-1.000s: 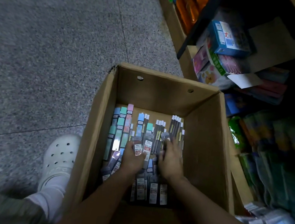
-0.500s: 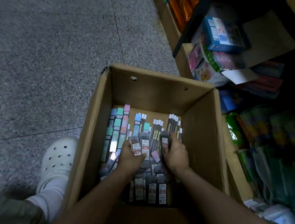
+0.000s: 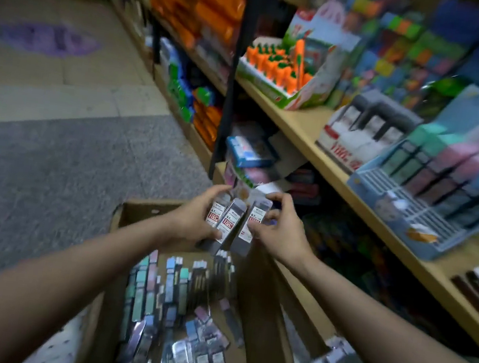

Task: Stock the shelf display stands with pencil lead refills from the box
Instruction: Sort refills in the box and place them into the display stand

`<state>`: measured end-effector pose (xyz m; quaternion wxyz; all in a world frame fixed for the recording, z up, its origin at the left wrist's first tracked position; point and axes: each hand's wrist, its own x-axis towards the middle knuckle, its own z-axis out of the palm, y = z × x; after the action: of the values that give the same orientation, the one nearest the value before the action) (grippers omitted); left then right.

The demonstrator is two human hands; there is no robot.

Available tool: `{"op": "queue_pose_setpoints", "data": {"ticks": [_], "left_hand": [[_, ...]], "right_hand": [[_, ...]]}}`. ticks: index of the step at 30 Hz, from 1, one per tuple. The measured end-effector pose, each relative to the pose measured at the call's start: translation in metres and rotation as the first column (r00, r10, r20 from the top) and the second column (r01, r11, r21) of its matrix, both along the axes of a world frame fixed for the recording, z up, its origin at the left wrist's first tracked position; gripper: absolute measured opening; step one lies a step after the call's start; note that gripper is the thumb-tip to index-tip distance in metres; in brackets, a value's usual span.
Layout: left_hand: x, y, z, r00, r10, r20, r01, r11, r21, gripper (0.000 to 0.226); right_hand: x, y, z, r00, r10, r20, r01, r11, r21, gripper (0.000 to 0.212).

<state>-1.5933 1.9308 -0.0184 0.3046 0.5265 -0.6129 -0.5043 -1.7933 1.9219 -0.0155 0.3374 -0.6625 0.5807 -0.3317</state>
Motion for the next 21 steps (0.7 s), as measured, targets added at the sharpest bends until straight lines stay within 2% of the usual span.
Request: {"op": "queue_pose_setpoints", "data": {"ticks": [3, 9, 15, 18, 21], "left_hand": [[-0.013, -0.004, 0.034, 0.998, -0.041, -0.042, 0.039, 0.998, -0.039, 0.096], [-0.058, -0.011, 0.071, 0.969, -0.003, -0.247, -0.019, 0.996, -0.084, 0.089], [-0.078, -0.033, 0.106, 0.968, -0.07, -0.239, 0.028, 0.984, -0.174, 0.086], [-0.08, -0.049, 0.118, 0.963, -0.061, -0.261, 0.013, 0.983, -0.183, 0.085], [-0.081, -0.064, 0.12, 0.951, -0.027, -0.309, -0.025, 0.987, -0.162, 0.087]], "right_hand": [[-0.015, 0.007, 0.037, 0.996, -0.038, 0.081, 0.038, 0.999, 0.004, 0.051], [-0.052, 0.025, 0.095, 0.992, -0.087, 0.094, 0.096, 0.991, -0.093, 0.045], [-0.088, 0.022, 0.161, 0.985, -0.113, 0.134, 0.136, 0.974, -0.179, 0.039], [-0.107, 0.009, 0.192, 0.98, -0.201, 0.003, 0.195, 0.95, -0.244, 0.04], [-0.116, -0.014, 0.214, 0.933, -0.323, -0.161, 0.246, 0.895, -0.373, 0.043]]}}
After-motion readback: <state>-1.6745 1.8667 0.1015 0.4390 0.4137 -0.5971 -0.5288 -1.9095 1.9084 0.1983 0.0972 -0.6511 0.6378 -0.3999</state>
